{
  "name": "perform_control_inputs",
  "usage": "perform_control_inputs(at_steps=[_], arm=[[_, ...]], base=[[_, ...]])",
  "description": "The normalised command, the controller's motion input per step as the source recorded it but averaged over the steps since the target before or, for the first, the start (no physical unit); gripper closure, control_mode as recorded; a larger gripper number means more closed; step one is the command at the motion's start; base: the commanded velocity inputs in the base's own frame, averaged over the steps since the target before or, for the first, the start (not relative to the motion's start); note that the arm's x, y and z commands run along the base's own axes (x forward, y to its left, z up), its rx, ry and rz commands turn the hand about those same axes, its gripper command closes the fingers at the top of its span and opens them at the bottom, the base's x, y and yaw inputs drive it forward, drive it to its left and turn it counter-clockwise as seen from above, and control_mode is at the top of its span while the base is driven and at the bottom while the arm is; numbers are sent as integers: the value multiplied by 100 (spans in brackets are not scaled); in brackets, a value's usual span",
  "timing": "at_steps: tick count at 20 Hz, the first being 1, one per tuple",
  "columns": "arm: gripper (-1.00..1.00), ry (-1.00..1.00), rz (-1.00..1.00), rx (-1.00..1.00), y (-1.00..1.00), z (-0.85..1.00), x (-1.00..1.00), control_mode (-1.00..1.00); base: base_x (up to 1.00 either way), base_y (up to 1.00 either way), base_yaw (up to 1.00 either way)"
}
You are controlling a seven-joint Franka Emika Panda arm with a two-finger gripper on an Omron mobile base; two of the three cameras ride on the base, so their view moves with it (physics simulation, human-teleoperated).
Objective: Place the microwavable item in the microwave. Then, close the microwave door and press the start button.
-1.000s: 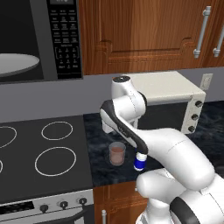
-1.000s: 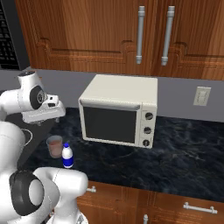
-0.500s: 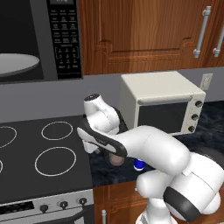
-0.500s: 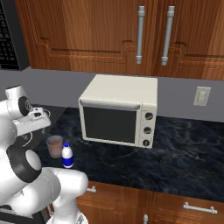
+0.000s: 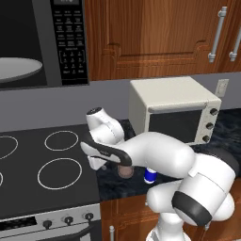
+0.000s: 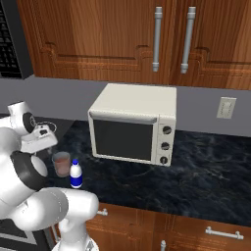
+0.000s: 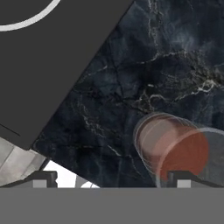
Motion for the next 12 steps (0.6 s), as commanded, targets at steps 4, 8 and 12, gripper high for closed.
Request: perform_control_inputs(at_steps=[4, 8, 12], arm=[[-100, 0, 1, 0, -20, -19, 3, -100], [-100, 1, 0, 2, -34, -14, 16, -100], [-100, 0, 0, 1, -21, -11, 8, -100]], base=[[0, 0, 0], [0, 0, 0], [0, 0, 0]])
